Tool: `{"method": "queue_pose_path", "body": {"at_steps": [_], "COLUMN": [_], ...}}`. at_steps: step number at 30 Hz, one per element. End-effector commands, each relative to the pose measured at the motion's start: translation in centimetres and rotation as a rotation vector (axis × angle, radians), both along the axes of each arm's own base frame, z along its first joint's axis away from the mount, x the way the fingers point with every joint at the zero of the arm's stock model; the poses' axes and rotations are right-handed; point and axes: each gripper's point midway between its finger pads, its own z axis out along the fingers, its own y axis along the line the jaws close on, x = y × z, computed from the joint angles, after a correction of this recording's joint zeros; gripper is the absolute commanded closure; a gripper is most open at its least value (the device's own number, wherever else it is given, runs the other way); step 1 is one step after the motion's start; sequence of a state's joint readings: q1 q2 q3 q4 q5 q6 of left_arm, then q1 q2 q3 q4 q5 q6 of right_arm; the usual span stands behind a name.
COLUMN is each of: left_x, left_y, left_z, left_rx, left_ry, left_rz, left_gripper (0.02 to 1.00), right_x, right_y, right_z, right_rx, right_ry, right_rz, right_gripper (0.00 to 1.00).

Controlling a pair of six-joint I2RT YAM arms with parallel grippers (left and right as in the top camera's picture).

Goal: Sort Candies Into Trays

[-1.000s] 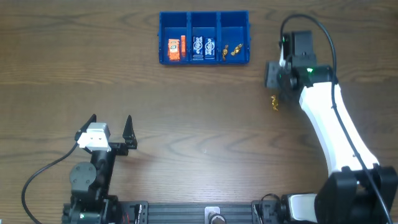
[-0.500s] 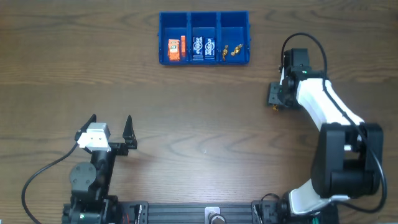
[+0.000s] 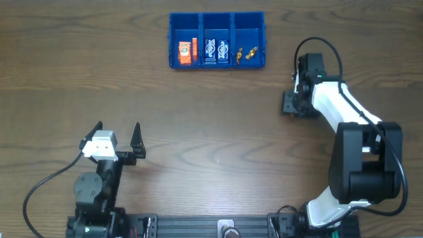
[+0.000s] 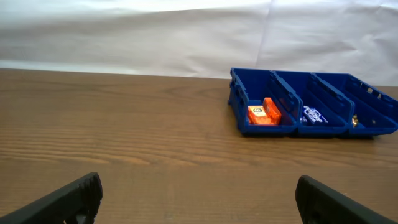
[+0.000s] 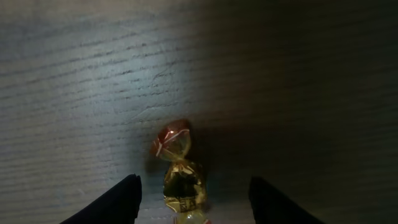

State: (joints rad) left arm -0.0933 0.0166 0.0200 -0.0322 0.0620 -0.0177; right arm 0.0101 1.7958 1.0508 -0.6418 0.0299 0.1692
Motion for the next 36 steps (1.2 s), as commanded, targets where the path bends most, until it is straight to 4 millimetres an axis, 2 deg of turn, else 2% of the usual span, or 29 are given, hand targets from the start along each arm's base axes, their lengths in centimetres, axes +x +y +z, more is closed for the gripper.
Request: {"method": "queue_pose_path", "body": {"at_steps": [1,8,13,17,21,27,29,31,35,36], "left_x": [-0.1,-0.1,-0.1,-0.1,-0.1,-0.1,-0.1,-0.1,-0.1,-0.1], "left_y": [-0.1,-0.1,-0.1,-0.1,-0.1,-0.1,-0.1,-0.1,-0.1,-0.1], "left_z": [-1.6,-1.6,-1.6,-1.6,-1.6,-1.6,-1.6,-1.6,-1.6,-1.6], "left_rx": [0.019,0.018,0.019,0.019,0.018,0.018,0.019,0.019,0.018,0.019], "left_ry": [0.051,0.05,0.05,0.05,0.051,0.051,0.051,0.051,0.051,0.051], "left_rz": [-0.008,-0.008,-0.008,-0.008,-0.008,-0.008,-0.008,-0.008,-0.008,-0.008], "left_gripper": [0.02,0.02,0.02,0.023,0.02,0.02,0.02,0.02,0.02,0.02], "right_x": [-0.2,-0.2,-0.2,-0.1,0.1,0.4,0.8,1.0,1.8,2.1], "right_y": [0.1,0.0,0.0,0.0,0.0,1.0,2.2,4.0,8.5,9.6], "right_z": [-0.6,-1.2,-1.2,-1.2,-1.2,-0.7,1.1,3.9,12.1,14.7], "right_rx": [-0.017,-0.024,-0.023,-0.023,-0.022,0.015,0.019,0.026,0.066,0.078], "right_ry": [0.018,0.026,0.028,0.024,0.016,-0.006,-0.054,-0.127,-0.377,-0.452], "right_rz": [0.028,0.026,0.023,0.023,0.019,0.028,0.06,0.098,0.177,0.187], "right_gripper": [0.415,0.426,0.535,0.678,0.774,0.831,0.833,0.833,0.833,0.833]}}
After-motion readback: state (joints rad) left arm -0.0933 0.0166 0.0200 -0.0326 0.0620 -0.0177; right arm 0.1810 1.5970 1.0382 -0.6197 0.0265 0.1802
